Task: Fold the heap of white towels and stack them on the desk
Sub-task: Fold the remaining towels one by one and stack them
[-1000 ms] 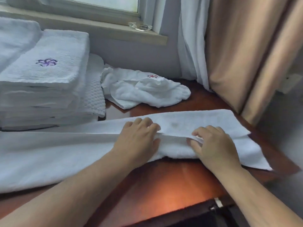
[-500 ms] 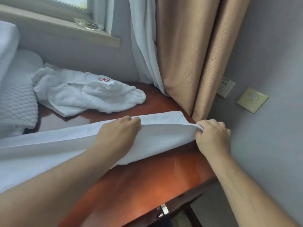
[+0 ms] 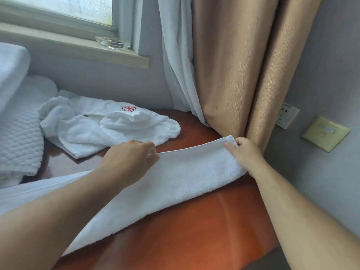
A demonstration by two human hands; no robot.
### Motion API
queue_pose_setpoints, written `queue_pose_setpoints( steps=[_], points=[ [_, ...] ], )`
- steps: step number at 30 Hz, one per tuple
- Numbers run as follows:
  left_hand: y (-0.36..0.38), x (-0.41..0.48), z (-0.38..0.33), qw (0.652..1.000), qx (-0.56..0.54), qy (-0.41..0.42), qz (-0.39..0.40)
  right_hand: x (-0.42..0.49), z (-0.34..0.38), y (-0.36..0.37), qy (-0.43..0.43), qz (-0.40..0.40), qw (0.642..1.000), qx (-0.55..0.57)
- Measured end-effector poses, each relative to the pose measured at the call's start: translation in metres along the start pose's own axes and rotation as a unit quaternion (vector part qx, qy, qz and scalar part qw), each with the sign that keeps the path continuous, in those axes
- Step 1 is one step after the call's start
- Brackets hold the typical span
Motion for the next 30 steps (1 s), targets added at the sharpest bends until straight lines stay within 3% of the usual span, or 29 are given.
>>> queue_pose_setpoints(
  steps=[5, 11, 16, 21, 30],
  points=[
    [0.013, -0.007, 0.007, 1.000, 0.009, -0.026, -0.008, 0.006, -0.001, 0.026, -0.023, 0.031, 0.993, -0.109],
    [0.015, -0.020, 0.033, 0.998, 0.017, -0.052, -0.011, -0.007, 0.006, 0.034, -0.077, -0.089, 0.980, -0.158],
    [0.008, -0.028, 0.038, 0.999, 0.018, -0.027, -0.014, -0.030, 0.040, 0.046, -0.177, -0.137, 0.937, -0.268],
    [-0.023, -0.062, 0.055, 0.997, 0.042, 0.056, 0.024, -0.093, 0.099, 0.074, -0.270, -0.150, 0.935, -0.176],
    [-0.115, -0.167, 0.155, 0.986, 0.095, -0.100, 0.089, -0.228, 0.210, 0.112, -0.353, -0.029, 0.935, 0.005]
  ],
)
Point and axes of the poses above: each hand's wrist, its own x-axis towards the middle knuckle, its own y-axis out of the palm, z = x × y, the point moved 2 cm from there along x, towards the middle knuckle, and after that the axes turned 15 degrees about -z, right-handed, at the moved point
